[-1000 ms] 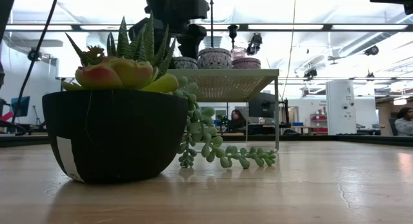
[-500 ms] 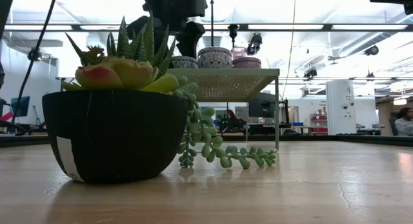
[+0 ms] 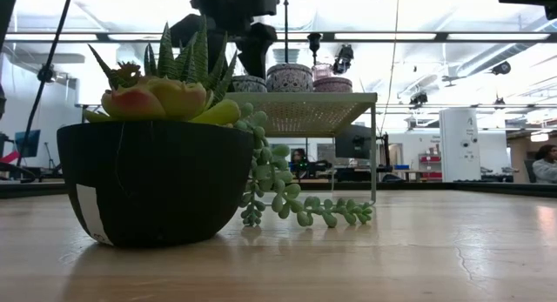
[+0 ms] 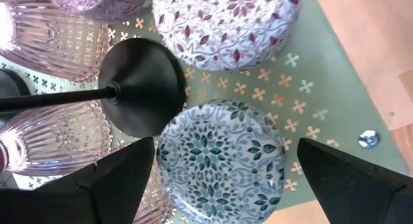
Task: Pick & Place candle stick holders
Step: Return to Home Position
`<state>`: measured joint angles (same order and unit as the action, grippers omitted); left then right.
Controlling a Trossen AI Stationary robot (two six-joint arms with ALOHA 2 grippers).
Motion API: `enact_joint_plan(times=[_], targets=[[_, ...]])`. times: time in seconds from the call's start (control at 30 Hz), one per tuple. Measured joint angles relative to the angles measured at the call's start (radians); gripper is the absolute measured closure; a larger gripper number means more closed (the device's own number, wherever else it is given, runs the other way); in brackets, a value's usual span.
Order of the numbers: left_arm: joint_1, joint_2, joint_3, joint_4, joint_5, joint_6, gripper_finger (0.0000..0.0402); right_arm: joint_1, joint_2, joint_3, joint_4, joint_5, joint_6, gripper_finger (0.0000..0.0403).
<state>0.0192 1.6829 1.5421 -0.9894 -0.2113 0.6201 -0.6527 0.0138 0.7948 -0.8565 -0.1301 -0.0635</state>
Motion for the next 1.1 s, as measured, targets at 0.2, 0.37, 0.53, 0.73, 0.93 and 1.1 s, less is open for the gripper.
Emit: enact_joint_plan(times=[0.2, 0.37, 0.53, 0.73, 0.93, 1.1], targets=[[-0.011, -0.004, 0.000, -0.002, -0.030, -0.001, 0.0018, 0.000, 0.000, 0.000, 0.000, 0.000, 0.000, 0.0394], [-0.020, -0.015, 0.001, -0.017, -0.036, -0.007, 0.0018, 0.000, 0.000, 0.000, 0.000, 0.000, 0.000, 0.0394], [-0.029, -0.037, 0.002, -0.017, -0.041, -0.013, 0.0018, 0.000, 0.000, 0.000, 0.000, 0.000, 0.000, 0.0394], [-0.046, -0.065, 0.002, -0.026, -0.041, -0.021, 0.0018, 0.000, 0.000, 0.000, 0.000, 0.000, 0.000, 0.0394], [-0.077, -0.114, 0.011, -0.044, -0.041, -0.062, 0.0018, 0.000, 0.000, 0.000, 0.000, 0.000, 0.000, 0.0394], [-0.091, -0.188, 0.017, -0.050, -0.022, -0.147, 0.0019, 0.000, 0.000, 0.000, 0.000, 0.000, 0.000, 0.0394]])
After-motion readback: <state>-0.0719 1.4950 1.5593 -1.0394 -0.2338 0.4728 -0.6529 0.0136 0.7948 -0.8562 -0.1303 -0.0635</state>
